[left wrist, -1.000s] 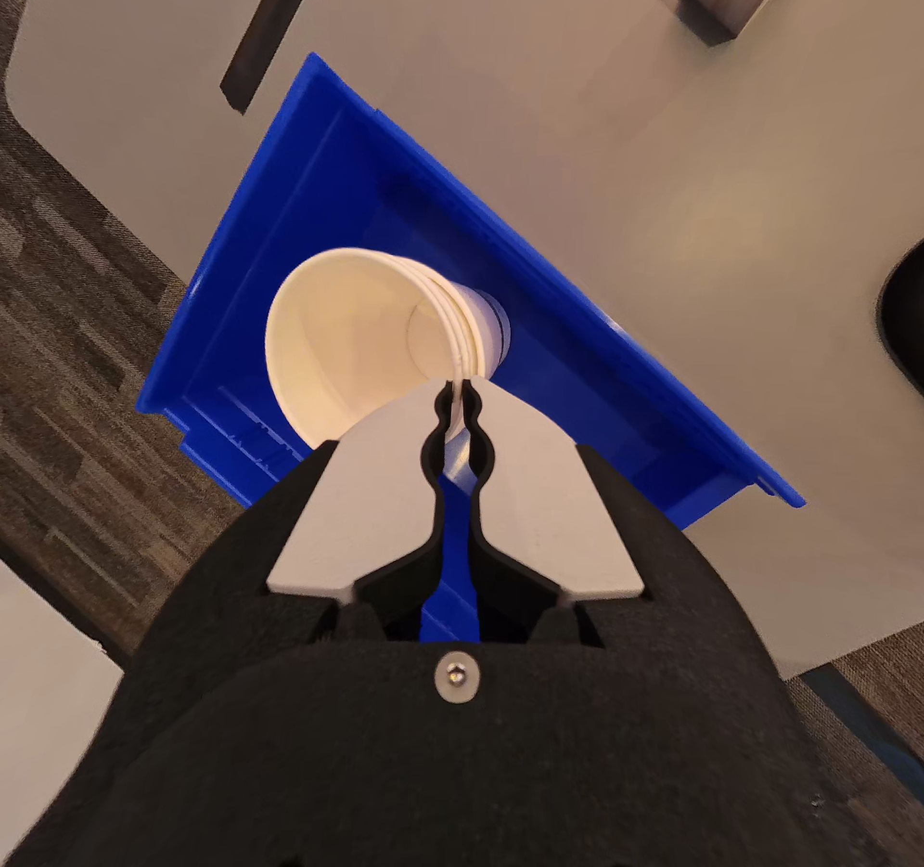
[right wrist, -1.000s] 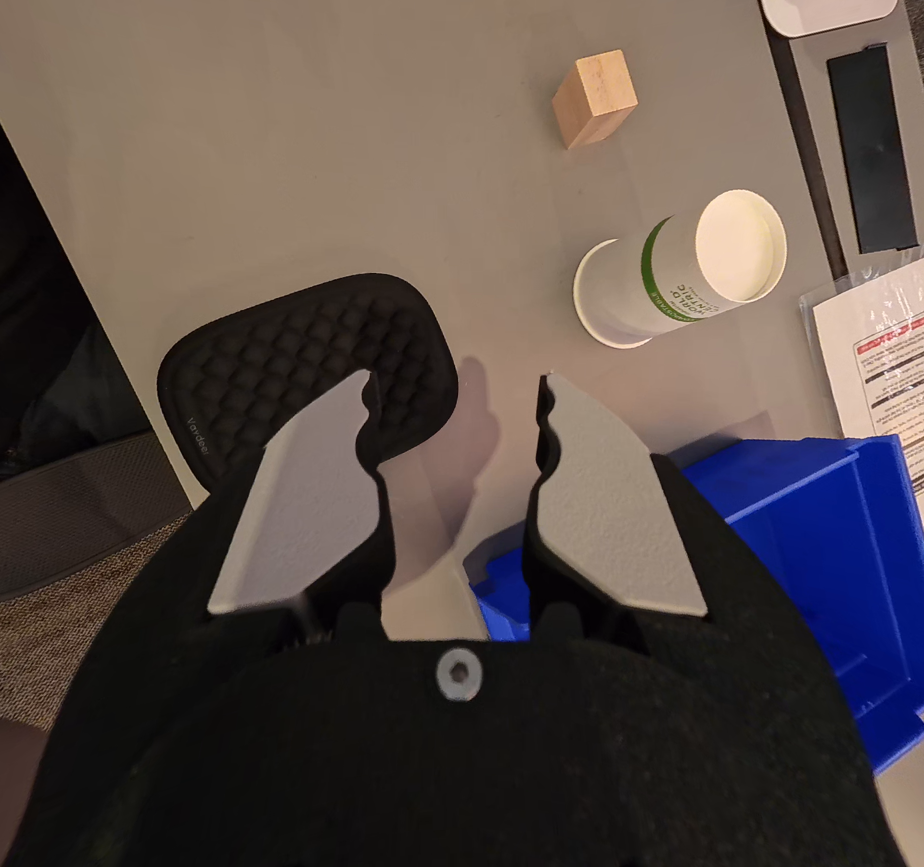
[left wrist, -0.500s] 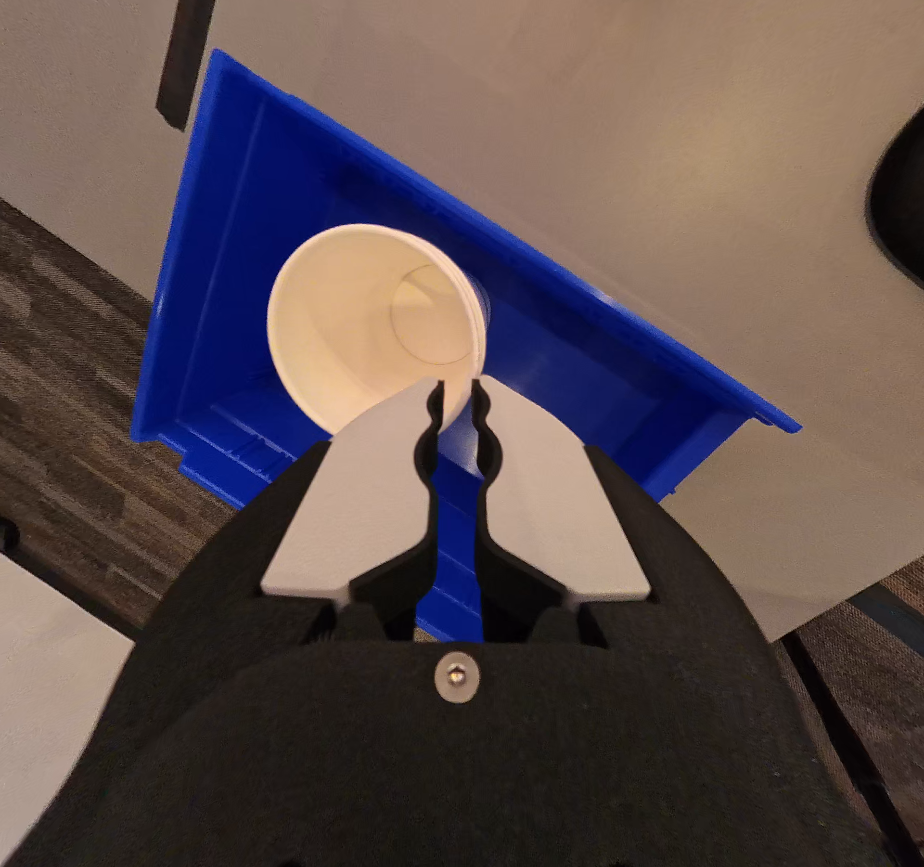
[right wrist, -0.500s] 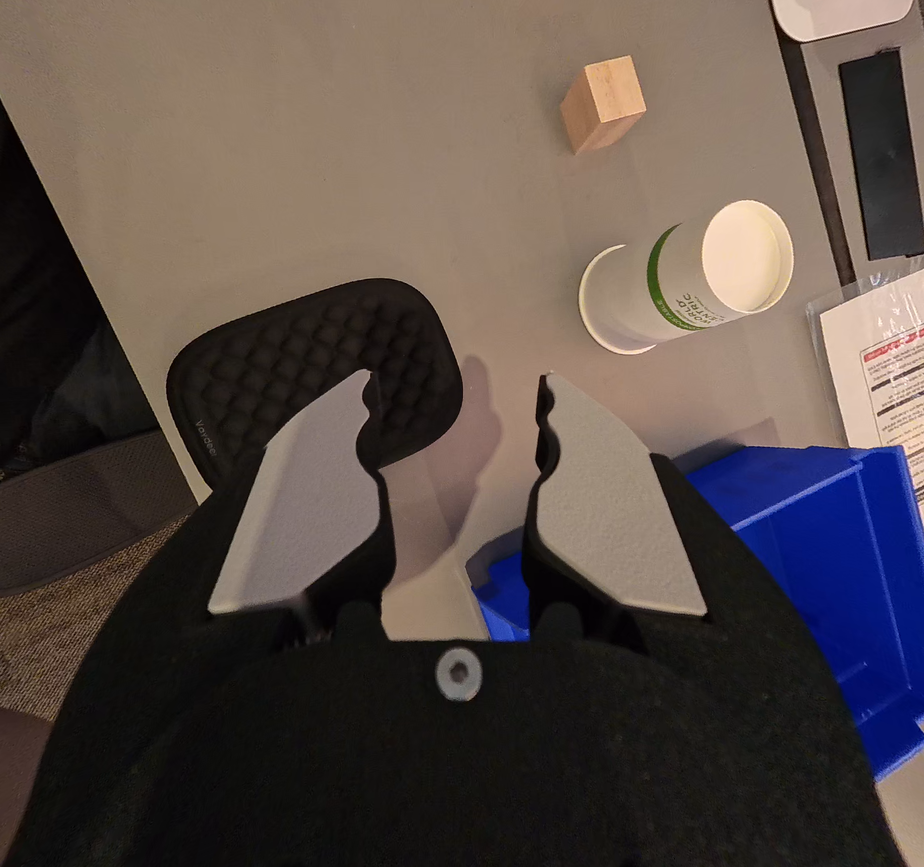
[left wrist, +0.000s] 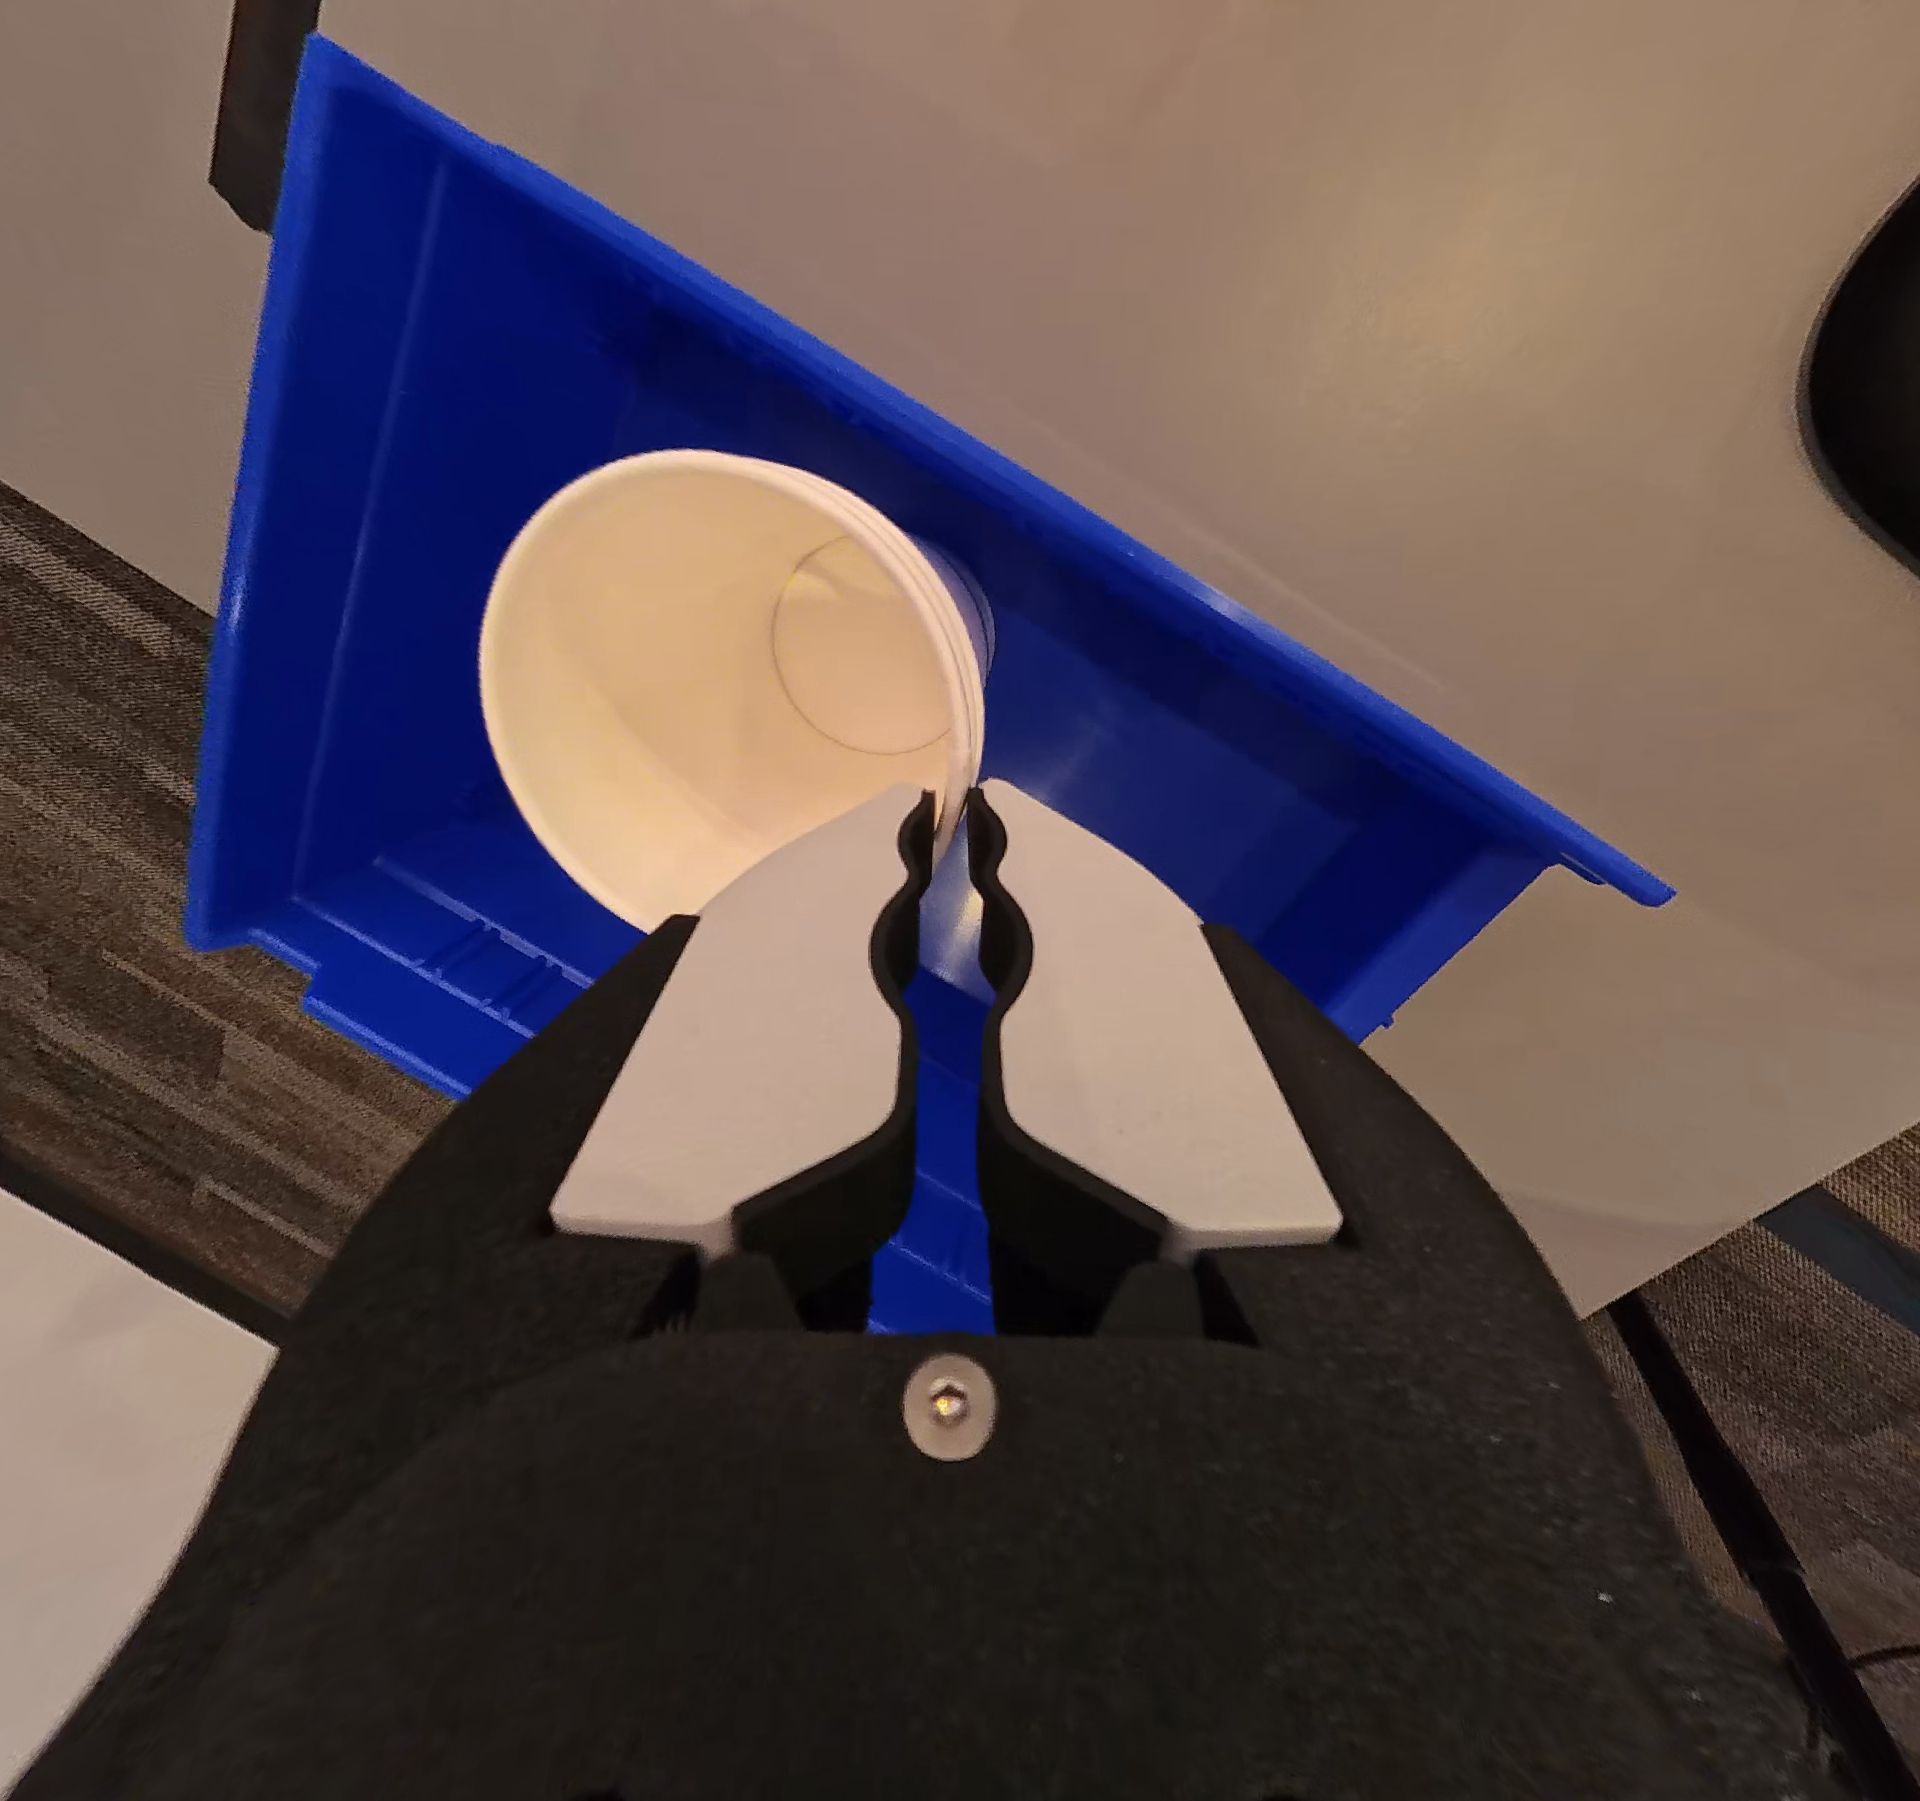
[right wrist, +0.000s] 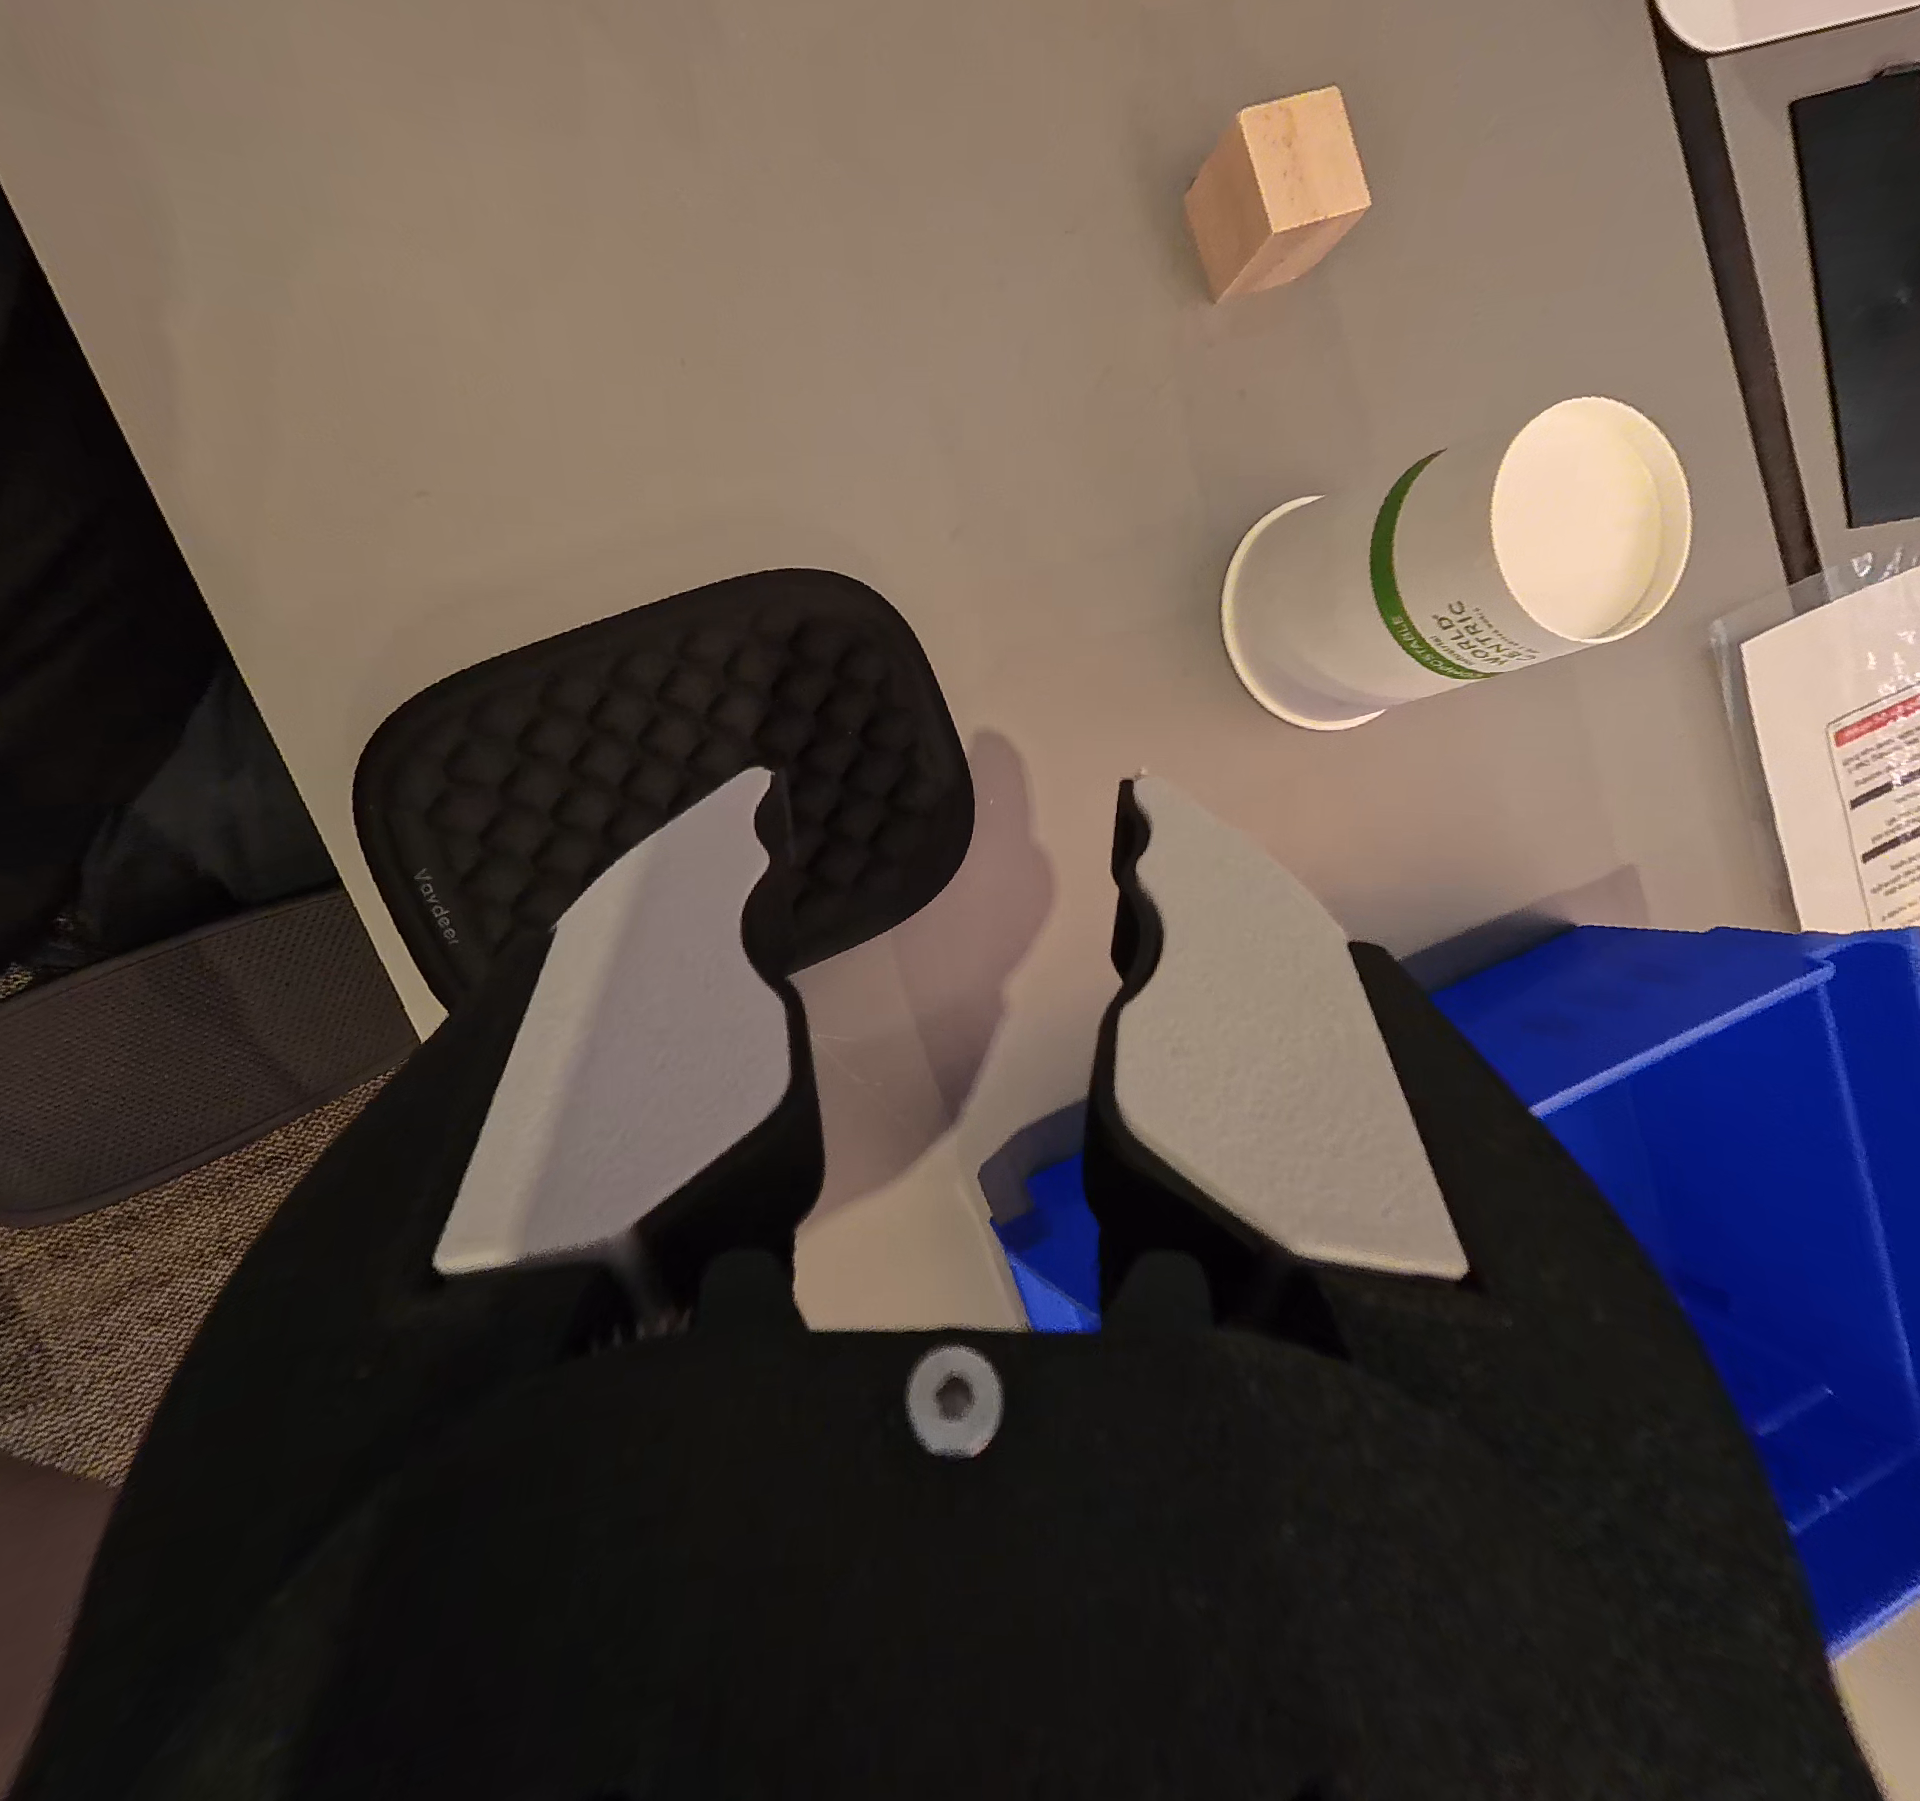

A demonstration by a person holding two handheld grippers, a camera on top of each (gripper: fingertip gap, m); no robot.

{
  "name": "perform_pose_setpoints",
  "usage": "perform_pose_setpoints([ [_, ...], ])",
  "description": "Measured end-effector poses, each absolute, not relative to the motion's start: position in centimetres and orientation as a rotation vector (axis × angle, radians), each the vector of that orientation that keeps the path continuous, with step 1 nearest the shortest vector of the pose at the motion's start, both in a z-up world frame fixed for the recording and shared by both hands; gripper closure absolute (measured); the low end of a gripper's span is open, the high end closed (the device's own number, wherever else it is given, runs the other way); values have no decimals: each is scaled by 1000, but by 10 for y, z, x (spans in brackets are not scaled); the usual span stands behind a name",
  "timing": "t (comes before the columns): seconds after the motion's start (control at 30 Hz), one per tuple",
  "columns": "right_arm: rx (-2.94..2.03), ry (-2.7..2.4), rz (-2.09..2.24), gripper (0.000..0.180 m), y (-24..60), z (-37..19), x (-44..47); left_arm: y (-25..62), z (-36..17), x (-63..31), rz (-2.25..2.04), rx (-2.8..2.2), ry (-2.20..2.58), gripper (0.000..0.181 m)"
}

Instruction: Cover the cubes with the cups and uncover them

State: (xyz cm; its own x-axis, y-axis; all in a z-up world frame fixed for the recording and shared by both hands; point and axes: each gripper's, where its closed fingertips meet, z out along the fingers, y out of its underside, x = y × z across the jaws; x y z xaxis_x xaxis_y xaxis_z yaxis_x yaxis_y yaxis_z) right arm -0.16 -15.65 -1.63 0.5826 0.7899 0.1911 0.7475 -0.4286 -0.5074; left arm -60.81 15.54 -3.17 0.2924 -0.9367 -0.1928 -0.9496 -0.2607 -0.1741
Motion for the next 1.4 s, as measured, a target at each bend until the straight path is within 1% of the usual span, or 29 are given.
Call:
perform_pose_setpoints([
  [0.33,-2277,-1228,109,121,-157,-20,-1,153,-31,-604,50,-2306,1749,178],
  [0.93,-2275,-1226,108,121,-159,-21,2,148,-26,-601,-19,-2353,1701,177],
  [1.03,-2279,-1227,108,121,-160,-22,3,149,-26,-600,-28,-2353,1690,176],
  [1.1,-2278,-1227,106,122,-161,-21,3,150,-26,-600,-23,-2349,1687,171],
  [1.23,-2280,-1222,106,122,-162,-21,4,149,-27,-599,-40,-2348,1684,173],
  [1.3,-2281,-1222,109,122,-163,-21,4,148,-27,-599,-48,-2350,1689,177],
  [1.4,-2286,-1228,111,123,-163,-23,4,148,-27,-599,-45,-2349,1689,177],
])
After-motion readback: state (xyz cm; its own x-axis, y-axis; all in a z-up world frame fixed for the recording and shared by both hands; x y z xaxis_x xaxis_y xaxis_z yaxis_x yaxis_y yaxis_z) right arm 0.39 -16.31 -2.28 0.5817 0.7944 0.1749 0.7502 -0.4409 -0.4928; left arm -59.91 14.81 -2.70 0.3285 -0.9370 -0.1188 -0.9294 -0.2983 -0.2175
